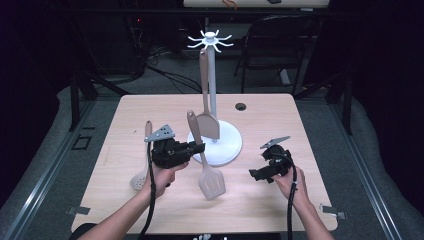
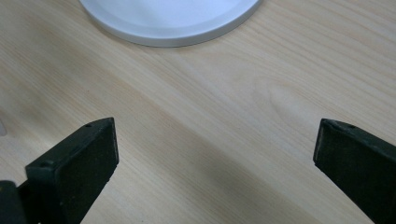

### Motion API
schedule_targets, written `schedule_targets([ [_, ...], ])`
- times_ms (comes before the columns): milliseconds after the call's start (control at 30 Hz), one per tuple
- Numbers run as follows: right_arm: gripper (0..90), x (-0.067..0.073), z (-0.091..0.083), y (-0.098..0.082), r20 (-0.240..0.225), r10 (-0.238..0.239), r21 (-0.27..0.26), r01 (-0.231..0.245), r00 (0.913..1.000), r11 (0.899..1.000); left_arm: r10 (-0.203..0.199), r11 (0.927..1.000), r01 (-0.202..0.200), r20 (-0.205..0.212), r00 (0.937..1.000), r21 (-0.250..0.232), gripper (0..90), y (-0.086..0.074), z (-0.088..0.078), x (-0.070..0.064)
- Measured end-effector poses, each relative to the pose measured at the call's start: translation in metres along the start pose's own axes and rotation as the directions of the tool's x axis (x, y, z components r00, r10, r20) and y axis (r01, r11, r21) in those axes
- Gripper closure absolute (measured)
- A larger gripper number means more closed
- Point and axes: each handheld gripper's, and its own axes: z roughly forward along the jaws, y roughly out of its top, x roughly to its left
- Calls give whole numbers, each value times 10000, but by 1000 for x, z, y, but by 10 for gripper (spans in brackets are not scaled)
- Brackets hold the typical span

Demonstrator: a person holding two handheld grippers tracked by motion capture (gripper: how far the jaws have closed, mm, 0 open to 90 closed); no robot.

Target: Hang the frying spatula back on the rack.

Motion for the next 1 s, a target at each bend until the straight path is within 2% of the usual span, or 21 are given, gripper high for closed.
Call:
schedule_targets([
  [400, 0, 2, 2, 0, -315, 138, -192, -144, 9994, 9997, 548, 9984, -548, -22, 9985, 120, 775, 17, 1, -8],
  [567, 0, 1, 1, 0, -261, 98, -198, -103, 9996, 9998, 838, 9965, -837, -122, 9964, 71, 775, 32, 2, -12],
  [600, 0, 2, 2, 0, -353, 168, -240, -177, 9992, 9996, 971, 9953, -970, -178, 9951, 60, 775, 39, 3, -14],
  [800, 1, 1, 2, 0, -281, 93, -169, -98, 9996, 9998, 1269, 9918, -1267, -139, 9918, 132, 775, 57, 9, -15],
  [1000, 1, 1, 2, 0, -299, 40, -158, -45, 9995, 9999, 1363, 9906, -1361, -82, 9906, 144, 775, 69, 14, -14],
])
